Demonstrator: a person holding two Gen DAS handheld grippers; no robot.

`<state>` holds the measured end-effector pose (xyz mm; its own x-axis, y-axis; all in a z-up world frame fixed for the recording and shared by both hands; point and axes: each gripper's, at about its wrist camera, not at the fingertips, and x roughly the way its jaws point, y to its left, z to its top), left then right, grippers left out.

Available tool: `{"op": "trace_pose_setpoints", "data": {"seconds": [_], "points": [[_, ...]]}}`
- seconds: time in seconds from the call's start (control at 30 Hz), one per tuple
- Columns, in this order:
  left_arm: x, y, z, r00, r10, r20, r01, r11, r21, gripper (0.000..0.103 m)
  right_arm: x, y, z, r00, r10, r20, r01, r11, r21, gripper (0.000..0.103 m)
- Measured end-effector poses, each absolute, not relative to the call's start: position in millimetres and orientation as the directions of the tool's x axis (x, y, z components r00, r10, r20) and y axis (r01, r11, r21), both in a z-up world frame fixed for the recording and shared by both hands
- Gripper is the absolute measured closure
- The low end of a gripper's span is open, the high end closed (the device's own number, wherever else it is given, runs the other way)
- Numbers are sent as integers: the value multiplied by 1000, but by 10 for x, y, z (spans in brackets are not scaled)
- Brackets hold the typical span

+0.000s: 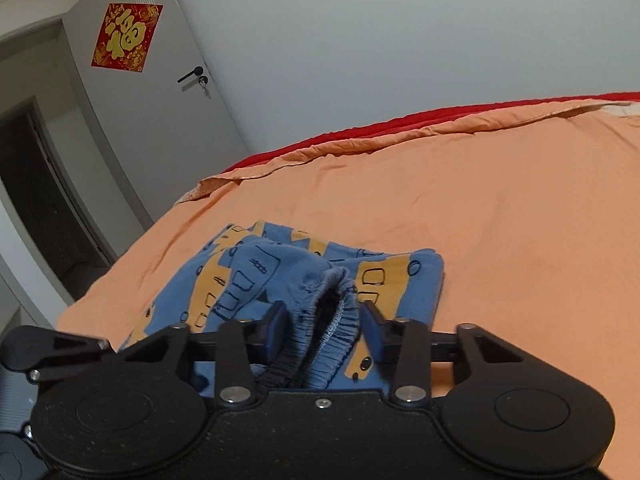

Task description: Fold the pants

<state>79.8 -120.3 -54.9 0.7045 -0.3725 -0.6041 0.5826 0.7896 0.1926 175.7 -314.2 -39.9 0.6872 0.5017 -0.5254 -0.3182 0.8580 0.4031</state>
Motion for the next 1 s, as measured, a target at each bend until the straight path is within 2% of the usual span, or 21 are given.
{"op": "trace_pose_setpoints", "data": {"seconds": [0.1, 0.3, 0.43, 0.5, 0.6, 0.63, 0.67, 0.7, 0.73, 0.77, 0.83, 0.87, 0.9, 1.0], "points": [[795, -1183, -512, 696, -391, -602, 587, 792, 165, 97, 1727, -3163, -341, 700, 497, -513, -319, 860, 398, 93], [776, -1194, -351, 674, -463, -576, 609, 789, 79, 98, 1557, -3374, -39, 742, 479, -469, -296, 862, 411, 93], [836, -1305, -459, 639, -473, -607, 632, 772, 65, 98, 1550, -3427, -77, 732, 423, -534, -257, 897, 359, 93], [889, -1309, -583, 611, -478, -631, 635, 772, 30, 98, 1571, -3410, -235, 710, 394, -584, -232, 913, 334, 93], [915, -1162, -650, 593, -526, -610, 628, 776, -59, 94, 1559, -3428, -413, 705, 382, -598, -210, 917, 338, 88], [923, -1087, -632, 589, -540, -601, 617, 781, -97, 89, 1531, -3443, -416, 711, 383, -589, -203, 915, 349, 85], [931, -1012, -603, 587, -546, -597, 604, 787, -127, 67, 1507, -3446, -399, 719, 375, -585, -195, 917, 348, 82], [930, -924, -552, 594, -544, -592, 584, 798, -149, 40, 1468, -3432, -359, 731, 352, -584, -184, 926, 328, 74], [906, -815, -484, 621, -535, -573, 555, 816, -161, 32, 1420, -3413, -315, 751, 320, -577, -173, 939, 296, 65], [880, -710, -417, 651, -522, -551, 526, 833, -168, 26, 1369, -3386, -269, 773, 283, -568, -157, 952, 262, 58], [864, -501, -293, 700, -482, -527, 469, 867, -170, 19, 1268, -3292, -178, 820, 195, -539, -106, 976, 191, 17], [868, -419, -256, 733, -436, -522, 420, 894, -157, 8, 1210, -3224, -148, 841, 162, -516, -84, 982, 172, 8], [883, -347, -246, 772, -363, -522, 347, 928, -133, 0, 1155, -3141, -128, 860, 144, -489, -76, 985, 157, 1], [999, -200, -377, 794, -204, -572, 183, 978, -96, 0, 1025, -2790, -152, 891, 121, -438, -107, 993, 57, 1]]}}
